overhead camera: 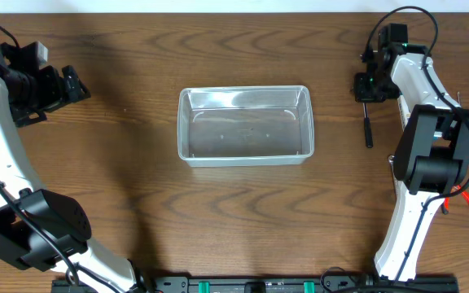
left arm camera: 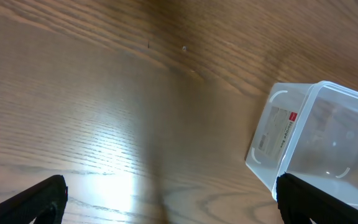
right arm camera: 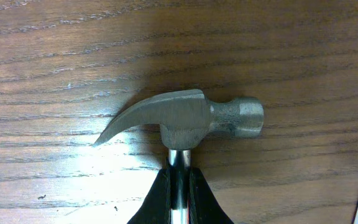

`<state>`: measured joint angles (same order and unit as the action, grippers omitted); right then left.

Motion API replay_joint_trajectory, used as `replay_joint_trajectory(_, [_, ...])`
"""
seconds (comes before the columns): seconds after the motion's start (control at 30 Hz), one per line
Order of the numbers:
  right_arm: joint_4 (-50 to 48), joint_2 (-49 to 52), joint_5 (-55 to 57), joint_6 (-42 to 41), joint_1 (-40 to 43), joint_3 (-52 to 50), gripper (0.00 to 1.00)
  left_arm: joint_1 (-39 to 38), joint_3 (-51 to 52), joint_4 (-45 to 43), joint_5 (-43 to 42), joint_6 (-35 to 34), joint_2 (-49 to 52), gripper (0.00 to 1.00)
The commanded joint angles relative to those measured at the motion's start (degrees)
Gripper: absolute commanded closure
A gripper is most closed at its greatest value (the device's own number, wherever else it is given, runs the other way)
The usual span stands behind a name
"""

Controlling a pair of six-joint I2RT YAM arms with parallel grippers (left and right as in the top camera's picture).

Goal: Pack container
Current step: 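Close the right gripper on the hammer handle below the head and lift, then carry the claw hammer left over the clear container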

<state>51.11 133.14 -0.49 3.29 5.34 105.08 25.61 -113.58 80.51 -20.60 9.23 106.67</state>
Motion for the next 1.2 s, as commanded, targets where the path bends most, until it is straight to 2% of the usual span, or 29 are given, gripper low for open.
replay_joint_trajectory(0.0, [0.1, 0.8, -0.5, -1.1, -0.6, 1.9, 0.99, 0.0, 0.1, 0.0, 0.7, 0.3, 0.6, 0.02])
replay_joint_trajectory(0.23, [5.7, -1.7, -2.4, 1.6, -2.1, 12.5, 0.99, 0.0, 0.1, 0.0, 0.7, 0.3, 0.6, 0.02])
replay_joint_trajectory(0.47, [17.4, -4.2, -4.9, 14.0, -6.9, 30.0, 0.99, 0.0, 0.1, 0.0, 0.7, 0.3, 0.6, 0.02])
replay_joint_trajectory(0.67, [24.3, -6.4, -4.9, 21.6, -13.3, 40.7, 0.99, 0.0, 0.1, 0.0, 0.7, 0.3, 0.6, 0.02])
replay_joint_trajectory(0.83, [29.6, -7.0, -5.8, 27.3, -20.4, 44.6, 0.99, 0.0, 0.1, 0.0, 0.7, 0.3, 0.6, 0.02])
replay_joint_trajectory(1.17, [37.1, -7.0, -6.0, 35.6, -35.5, 44.1, 0.99, 0.0, 0.1, 0.0, 0.7, 0.3, 0.6, 0.02])
